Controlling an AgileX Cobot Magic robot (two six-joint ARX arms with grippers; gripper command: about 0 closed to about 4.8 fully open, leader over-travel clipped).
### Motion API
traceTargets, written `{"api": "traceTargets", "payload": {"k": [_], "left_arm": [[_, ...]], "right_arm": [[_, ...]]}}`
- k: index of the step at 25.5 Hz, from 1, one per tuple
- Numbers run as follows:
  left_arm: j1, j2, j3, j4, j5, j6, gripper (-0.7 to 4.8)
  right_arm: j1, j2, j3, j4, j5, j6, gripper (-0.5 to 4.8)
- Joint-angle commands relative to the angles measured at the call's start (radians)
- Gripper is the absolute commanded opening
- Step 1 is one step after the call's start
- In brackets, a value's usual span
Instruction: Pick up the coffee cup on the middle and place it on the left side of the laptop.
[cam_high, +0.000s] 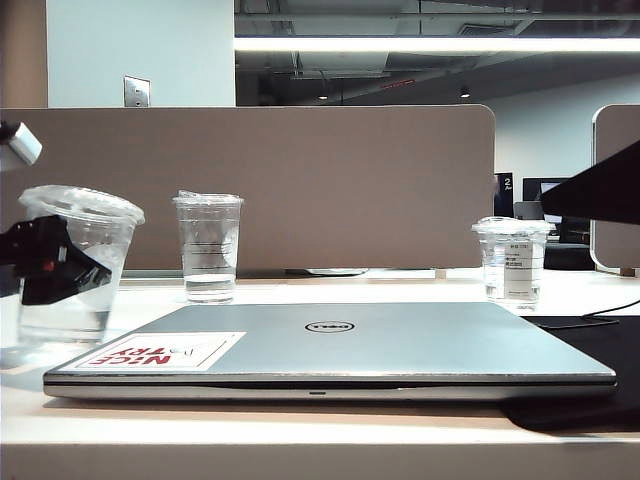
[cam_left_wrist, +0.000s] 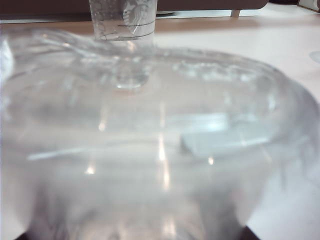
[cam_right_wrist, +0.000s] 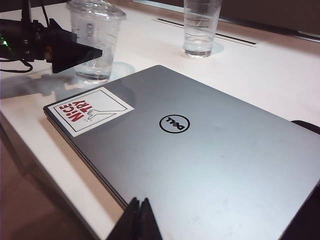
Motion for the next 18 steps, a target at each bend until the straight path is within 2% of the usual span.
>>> {"api": "traceTargets", "payload": {"k": [1,8,11,13,18], "left_arm": [[-0.001,0.061,0.014,0.102,0.001,0.006,3.84],[-0.001,0.135,0.045,0.102,0.006,-0.001,3.88],[-0.001,0.135,0.045,0.102,0.003,0.0,4.26],[-0.001,0.135,0.045,0.102,0.005,0.001,4.75],[-0.001,0.129,0.045,0.102,0.005,-0.002,4.79]], "right_arm": [[0.001,0.008,-0.004,0.016,0.0,0.003,-0.05],[0.001,0.018,-0.004,0.016,0.0,0.003,-0.05],[0.001,0.023,-0.004,0.015,0.0,0.003,-0.05],[0.001,0.023,-0.004,0.015,0.0,0.002,-0.05],[0.001,0.023,-0.004,0.015,0.001,0.003,-0.05]]}}
